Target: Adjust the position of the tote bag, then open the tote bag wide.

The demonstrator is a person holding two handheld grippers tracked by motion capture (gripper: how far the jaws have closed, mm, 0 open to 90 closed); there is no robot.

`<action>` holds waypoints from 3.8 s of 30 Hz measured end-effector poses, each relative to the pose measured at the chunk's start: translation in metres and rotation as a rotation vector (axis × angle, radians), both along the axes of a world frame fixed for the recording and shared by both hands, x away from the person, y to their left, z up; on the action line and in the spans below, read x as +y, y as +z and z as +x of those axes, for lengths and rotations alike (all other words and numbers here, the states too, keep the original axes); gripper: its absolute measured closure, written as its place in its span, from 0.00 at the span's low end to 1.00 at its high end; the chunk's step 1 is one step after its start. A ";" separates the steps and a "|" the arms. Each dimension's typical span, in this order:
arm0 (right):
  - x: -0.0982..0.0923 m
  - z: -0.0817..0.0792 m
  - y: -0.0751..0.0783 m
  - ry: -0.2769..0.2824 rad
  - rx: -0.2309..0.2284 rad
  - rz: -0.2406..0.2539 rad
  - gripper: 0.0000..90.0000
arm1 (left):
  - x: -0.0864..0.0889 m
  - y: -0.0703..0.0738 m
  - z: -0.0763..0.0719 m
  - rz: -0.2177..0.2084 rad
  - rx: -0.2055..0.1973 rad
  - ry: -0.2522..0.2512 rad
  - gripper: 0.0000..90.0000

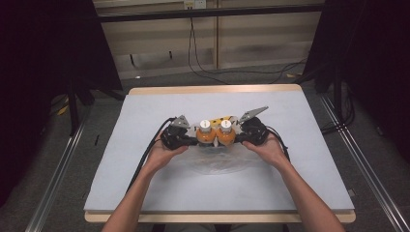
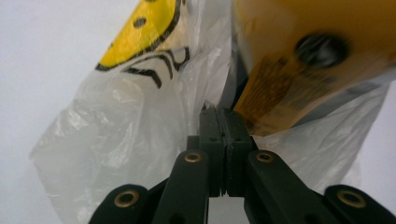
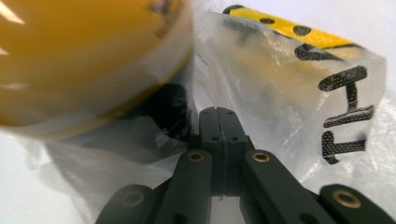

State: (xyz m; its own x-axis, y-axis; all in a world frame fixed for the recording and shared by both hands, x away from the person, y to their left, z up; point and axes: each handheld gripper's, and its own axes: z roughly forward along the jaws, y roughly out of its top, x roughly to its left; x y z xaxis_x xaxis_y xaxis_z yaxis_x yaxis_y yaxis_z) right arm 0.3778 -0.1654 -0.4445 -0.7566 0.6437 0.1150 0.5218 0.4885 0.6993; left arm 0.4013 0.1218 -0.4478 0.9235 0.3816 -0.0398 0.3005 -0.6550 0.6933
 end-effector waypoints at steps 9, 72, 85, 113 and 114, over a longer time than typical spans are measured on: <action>0.006 0.013 -0.017 0.004 0.057 -0.052 1.00 | -0.008 -0.012 0.004 0.104 0.000 -0.026 0.98; -0.084 -0.027 -0.012 0.097 0.013 -0.490 1.00 | 0.081 -0.009 -0.016 0.350 -0.001 -0.014 1.00; -0.097 -0.037 -0.011 0.069 0.023 -0.476 1.00 | 0.091 -0.010 -0.021 0.312 0.017 -0.010 1.00; -0.109 -0.045 0.001 -0.025 -0.068 -0.272 1.00 | 0.111 -0.014 -0.035 0.045 0.044 0.102 1.00; -0.107 -0.047 0.002 -0.032 -0.071 -0.258 1.00 | 0.111 -0.013 -0.037 0.036 0.038 0.102 1.00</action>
State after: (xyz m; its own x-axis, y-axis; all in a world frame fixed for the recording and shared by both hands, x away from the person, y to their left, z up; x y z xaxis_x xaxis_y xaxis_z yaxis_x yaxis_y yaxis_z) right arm 0.3313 -0.2723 -0.4422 -0.7357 0.6684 -0.1092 0.4937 0.6396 0.5892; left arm 0.3648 0.2324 -0.4603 0.8777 0.4756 -0.0584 0.3926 -0.6437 0.6569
